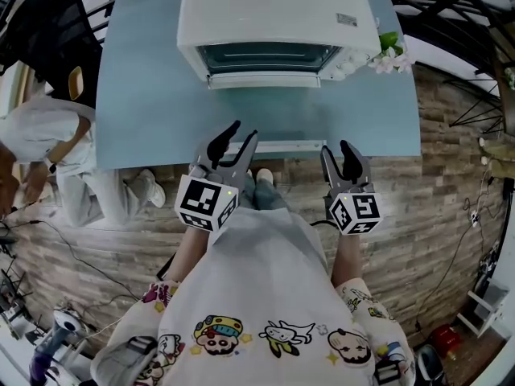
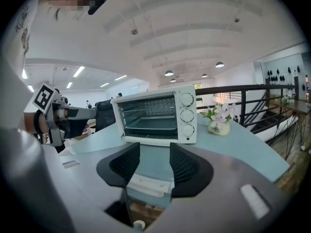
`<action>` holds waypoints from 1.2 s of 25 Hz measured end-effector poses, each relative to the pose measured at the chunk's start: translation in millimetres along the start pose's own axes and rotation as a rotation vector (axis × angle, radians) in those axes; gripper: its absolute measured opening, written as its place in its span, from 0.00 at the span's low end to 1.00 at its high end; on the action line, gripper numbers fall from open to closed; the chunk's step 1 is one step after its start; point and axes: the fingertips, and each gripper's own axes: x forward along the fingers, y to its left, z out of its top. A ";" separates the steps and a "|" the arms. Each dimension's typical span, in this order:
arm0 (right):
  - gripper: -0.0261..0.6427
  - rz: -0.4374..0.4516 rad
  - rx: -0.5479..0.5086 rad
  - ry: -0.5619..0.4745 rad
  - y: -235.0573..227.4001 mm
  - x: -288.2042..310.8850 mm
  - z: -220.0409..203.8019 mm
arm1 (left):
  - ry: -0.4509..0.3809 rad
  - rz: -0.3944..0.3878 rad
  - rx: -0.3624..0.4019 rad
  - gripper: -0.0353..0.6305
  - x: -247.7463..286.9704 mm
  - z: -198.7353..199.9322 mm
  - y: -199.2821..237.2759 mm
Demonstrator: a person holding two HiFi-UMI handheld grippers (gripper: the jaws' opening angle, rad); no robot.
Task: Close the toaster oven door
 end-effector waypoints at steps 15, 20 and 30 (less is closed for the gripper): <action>0.32 -0.035 0.090 0.158 -6.8 12.3 -89.7 | 0.111 -0.105 -0.019 0.26 29.6 -52.8 -17.7; 0.32 -0.041 0.122 0.206 -9.3 18.5 -114.8 | 0.134 -0.123 -0.035 0.26 36.2 -67.2 -22.3; 0.32 -0.075 0.151 0.223 -13.9 40.5 -141.8 | 0.162 -0.139 -0.047 0.26 39.7 -87.7 -26.2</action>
